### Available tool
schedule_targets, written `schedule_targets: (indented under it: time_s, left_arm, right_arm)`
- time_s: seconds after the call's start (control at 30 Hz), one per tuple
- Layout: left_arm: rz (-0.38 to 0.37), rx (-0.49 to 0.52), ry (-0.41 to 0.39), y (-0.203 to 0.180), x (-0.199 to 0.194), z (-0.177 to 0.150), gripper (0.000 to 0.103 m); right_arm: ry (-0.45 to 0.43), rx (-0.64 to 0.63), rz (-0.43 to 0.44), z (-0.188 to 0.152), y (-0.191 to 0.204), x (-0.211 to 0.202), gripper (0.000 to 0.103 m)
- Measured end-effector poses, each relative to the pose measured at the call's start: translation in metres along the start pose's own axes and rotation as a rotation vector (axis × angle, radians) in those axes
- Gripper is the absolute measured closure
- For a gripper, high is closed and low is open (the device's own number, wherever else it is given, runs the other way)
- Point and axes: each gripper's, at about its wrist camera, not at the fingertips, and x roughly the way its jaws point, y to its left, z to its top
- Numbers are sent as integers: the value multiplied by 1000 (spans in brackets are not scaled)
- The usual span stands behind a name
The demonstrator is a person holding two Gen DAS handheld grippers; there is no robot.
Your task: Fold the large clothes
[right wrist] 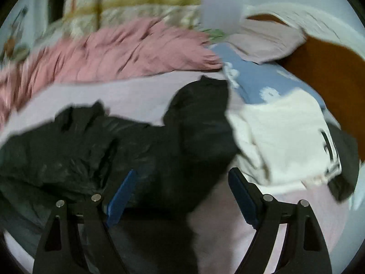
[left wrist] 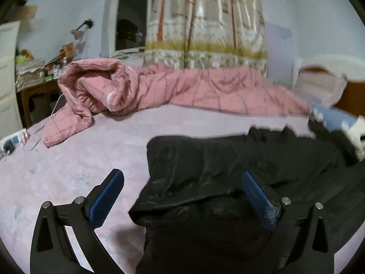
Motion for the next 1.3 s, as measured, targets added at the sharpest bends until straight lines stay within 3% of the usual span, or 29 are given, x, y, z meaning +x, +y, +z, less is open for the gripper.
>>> schedule_targets:
  time_s: [0.17,0.27,0.33,0.4,0.47,0.53,0.6,0.67,0.8,0.93,1.0,1.07,1.13,1.2,1.23,1.3]
  left_arm:
    - [14,19,77,-8,18,-7,0]
    - [16,-23,104,-2,23,-8,0]
    - [12,-39,112,0,25,-8,0]
    - [13,-35,113,-1,25,-9,0]
    - [17,-24,103,-3,22,-9,0]
    - [15,-16,84,-4,18,-9,1]
    - [21,-20,48,-3,10,-7,18]
    - [30,-34,7,-2,0,-4,23]
    - [6,-63,-56,1,-19,0,24]
    - [-4,-58,-91,1,-30,2,24]
    - [-19,-51,-87,0,-29,3,24]
    - [-20,-40,-62,-1,-23,1,24]
    - [-20,-23,-29,-5,-15,-1,24]
    - [-8,-2,7,-9,-5,-5,24]
    - [-2,9,26,-11,1,-6,24]
    - [15,24,65,-14,11,-10,24]
  right_arm:
    - [119,46,-38,18,24,53,22]
    - [146,38,-129,22,25,80,28]
    - [193,57,-199,17,24,99,41]
    - [192,88,-194,11,19,105,77]
    - [136,127,-183,5,11,96,95]
    - [70,160,-134,-2,3,75,96]
    - [40,110,-101,-12,6,55,98]
    - [16,55,-100,-26,7,36,98]
    - [-48,21,-115,-62,-3,-3,98]
    - [42,63,-142,-90,-29,-1,98]
    - [84,94,-130,-98,-38,6,88]
    - [63,100,-130,-99,-38,0,85]
    - [-11,87,-148,-89,-32,-15,75]
    - [-96,79,-140,-76,-23,-31,40]
    - [-123,77,-128,-67,-20,-35,34]
    - [-169,68,-92,-44,-8,-44,33]
